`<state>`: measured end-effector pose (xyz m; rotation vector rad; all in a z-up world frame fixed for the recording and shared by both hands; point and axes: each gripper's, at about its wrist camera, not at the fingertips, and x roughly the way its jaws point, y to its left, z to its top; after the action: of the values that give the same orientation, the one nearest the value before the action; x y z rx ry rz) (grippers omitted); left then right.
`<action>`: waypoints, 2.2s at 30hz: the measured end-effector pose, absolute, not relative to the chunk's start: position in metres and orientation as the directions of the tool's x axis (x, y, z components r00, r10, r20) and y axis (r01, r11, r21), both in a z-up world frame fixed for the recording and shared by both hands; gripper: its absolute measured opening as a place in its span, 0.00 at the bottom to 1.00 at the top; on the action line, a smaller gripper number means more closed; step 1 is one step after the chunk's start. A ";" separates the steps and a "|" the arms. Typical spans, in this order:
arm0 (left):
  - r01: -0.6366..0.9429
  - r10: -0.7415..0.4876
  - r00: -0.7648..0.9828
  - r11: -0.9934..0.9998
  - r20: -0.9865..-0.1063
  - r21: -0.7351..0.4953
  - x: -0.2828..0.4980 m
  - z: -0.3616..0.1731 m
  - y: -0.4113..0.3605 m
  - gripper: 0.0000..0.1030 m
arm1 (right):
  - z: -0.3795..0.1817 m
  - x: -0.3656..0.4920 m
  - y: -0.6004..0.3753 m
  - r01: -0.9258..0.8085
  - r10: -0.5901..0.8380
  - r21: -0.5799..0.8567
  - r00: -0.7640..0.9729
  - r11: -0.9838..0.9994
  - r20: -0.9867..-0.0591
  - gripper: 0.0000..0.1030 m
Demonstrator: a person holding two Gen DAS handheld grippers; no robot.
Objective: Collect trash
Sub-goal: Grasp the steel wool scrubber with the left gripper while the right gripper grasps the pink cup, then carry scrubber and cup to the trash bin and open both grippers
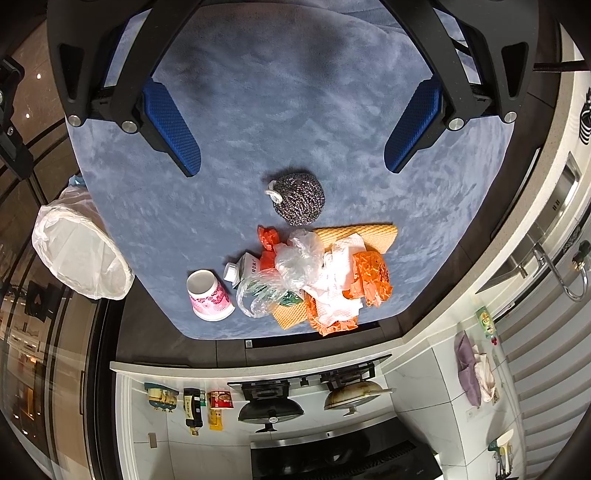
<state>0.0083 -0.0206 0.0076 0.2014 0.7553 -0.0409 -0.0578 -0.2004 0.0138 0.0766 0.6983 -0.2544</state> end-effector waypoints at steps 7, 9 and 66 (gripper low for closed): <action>0.081 0.018 0.707 0.991 -0.707 0.105 0.022 0.006 -0.003 0.93 | 0.009 -0.054 -0.201 0.258 -0.202 -0.008 0.736 0.966 -0.647 0.93; 0.058 0.012 0.696 0.996 -0.718 0.072 0.030 0.002 0.008 0.92 | 0.006 -0.050 -0.201 0.257 -0.198 -0.004 0.735 0.966 -0.648 0.93; 0.162 -0.186 0.593 0.981 -0.784 -0.111 0.137 -0.058 0.016 0.48 | -0.080 0.249 -0.186 0.183 0.037 0.223 0.688 0.957 -0.724 0.56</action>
<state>0.1366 0.0160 -0.0582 -0.0286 0.9143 -0.2026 0.2494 -0.1859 -0.0801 0.2894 0.8102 -0.0831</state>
